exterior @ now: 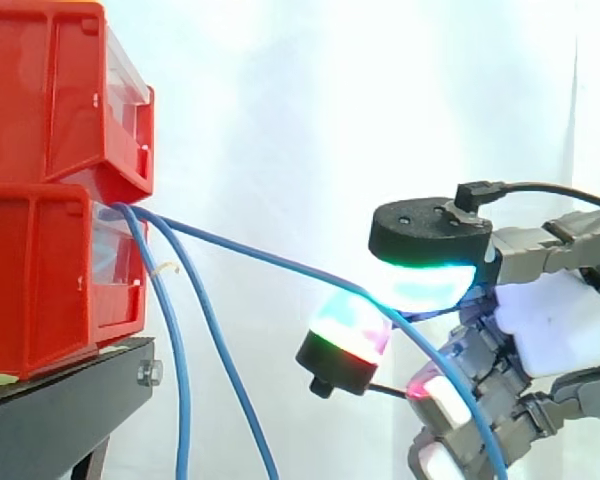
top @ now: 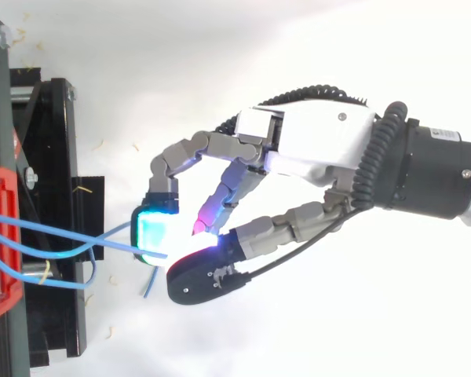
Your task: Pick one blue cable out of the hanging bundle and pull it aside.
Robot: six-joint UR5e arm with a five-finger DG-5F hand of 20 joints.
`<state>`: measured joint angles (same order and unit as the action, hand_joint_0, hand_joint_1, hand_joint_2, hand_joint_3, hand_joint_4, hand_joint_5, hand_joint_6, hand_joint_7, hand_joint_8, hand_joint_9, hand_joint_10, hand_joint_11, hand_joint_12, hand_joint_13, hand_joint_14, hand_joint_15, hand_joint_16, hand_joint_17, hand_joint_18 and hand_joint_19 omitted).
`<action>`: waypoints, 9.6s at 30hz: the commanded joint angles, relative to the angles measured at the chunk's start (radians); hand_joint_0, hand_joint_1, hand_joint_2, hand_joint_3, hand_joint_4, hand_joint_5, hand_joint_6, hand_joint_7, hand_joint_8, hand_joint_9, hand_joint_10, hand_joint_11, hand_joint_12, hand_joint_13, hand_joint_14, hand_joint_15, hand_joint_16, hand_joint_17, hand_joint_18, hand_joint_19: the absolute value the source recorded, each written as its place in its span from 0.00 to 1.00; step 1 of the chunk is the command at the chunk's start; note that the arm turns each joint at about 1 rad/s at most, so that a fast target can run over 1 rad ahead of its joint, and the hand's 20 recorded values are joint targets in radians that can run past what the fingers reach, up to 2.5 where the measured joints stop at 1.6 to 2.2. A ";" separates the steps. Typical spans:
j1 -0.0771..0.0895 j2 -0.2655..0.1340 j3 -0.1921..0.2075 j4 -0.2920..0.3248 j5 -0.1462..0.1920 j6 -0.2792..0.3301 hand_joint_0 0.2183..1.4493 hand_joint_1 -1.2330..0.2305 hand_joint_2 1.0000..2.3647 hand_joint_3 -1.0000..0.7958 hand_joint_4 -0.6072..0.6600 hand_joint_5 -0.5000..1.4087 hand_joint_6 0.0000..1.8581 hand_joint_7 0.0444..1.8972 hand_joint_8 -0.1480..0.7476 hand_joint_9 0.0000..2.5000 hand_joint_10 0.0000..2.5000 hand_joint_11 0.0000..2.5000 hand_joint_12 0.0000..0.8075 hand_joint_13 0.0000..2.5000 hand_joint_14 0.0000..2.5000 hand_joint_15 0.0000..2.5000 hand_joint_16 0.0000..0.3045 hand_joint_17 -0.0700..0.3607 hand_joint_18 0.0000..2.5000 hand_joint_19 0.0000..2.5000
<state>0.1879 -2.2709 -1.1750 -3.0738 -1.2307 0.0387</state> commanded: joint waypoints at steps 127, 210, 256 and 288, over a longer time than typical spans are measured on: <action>0.008 0.001 -0.005 -0.006 0.016 -0.025 0.16 0.54 0.00 0.28 0.59 0.23 0.46 0.61 0.54 0.60 0.01 0.61 0.56 0.70 0.00 0.54 0.23 0.52 0.46 0.29; 0.053 0.001 -0.066 0.184 0.185 -0.030 0.20 0.37 0.00 0.28 0.59 0.22 0.46 0.62 0.51 0.57 0.01 0.62 0.50 0.65 0.01 0.54 0.20 0.47 0.42 0.31; 0.074 0.001 -0.021 0.112 0.180 -0.149 0.28 0.33 0.01 0.51 0.58 0.21 0.48 0.63 0.54 0.58 0.01 0.62 0.53 0.64 0.01 0.53 0.21 0.49 0.44 0.30; 0.051 0.002 0.098 -0.129 0.177 -0.092 0.23 0.47 0.00 0.32 0.59 0.21 0.47 0.62 0.49 0.56 0.01 0.61 0.49 0.61 0.01 0.52 0.19 0.46 0.39 0.33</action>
<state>0.2402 -2.2688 -1.0874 -3.1845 -1.0536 -0.0539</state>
